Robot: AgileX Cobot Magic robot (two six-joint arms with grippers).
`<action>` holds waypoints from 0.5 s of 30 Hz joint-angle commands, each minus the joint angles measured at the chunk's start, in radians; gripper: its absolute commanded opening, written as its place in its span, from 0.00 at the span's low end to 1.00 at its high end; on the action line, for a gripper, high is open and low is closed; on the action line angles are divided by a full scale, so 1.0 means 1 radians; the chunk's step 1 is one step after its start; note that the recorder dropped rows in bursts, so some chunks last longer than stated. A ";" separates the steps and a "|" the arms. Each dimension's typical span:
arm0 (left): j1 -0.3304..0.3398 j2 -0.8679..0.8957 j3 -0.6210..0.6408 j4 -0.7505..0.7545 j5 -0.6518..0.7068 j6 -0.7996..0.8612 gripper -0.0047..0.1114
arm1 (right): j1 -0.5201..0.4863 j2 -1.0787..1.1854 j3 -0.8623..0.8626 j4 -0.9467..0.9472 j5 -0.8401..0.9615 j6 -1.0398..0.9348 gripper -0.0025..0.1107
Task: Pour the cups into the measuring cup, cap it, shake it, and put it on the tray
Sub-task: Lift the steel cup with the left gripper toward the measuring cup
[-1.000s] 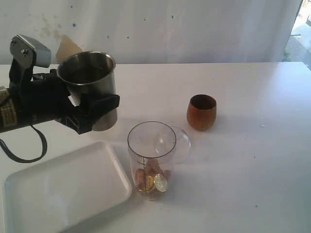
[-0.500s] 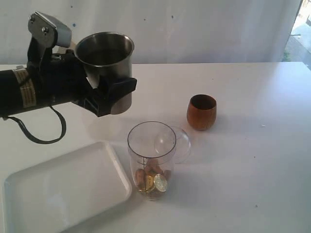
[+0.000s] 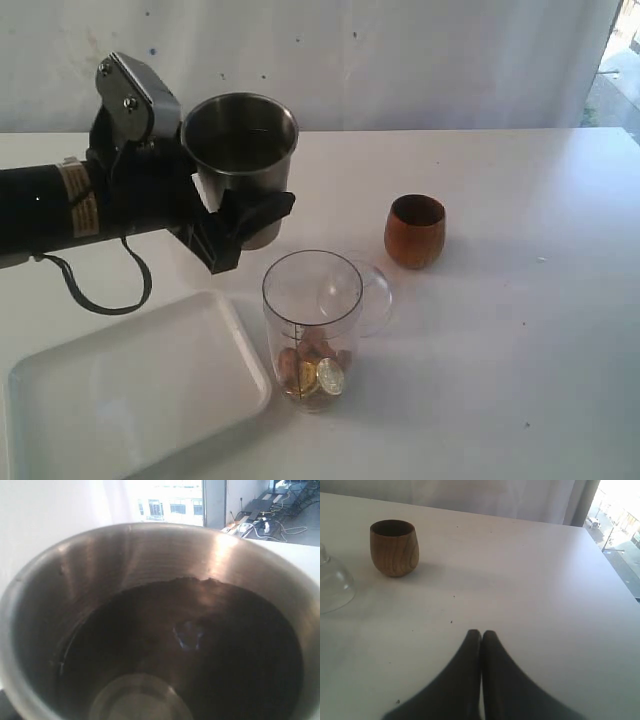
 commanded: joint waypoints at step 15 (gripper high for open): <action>-0.005 0.051 -0.015 -0.035 -0.122 0.254 0.04 | -0.003 -0.006 0.003 -0.001 -0.001 -0.005 0.02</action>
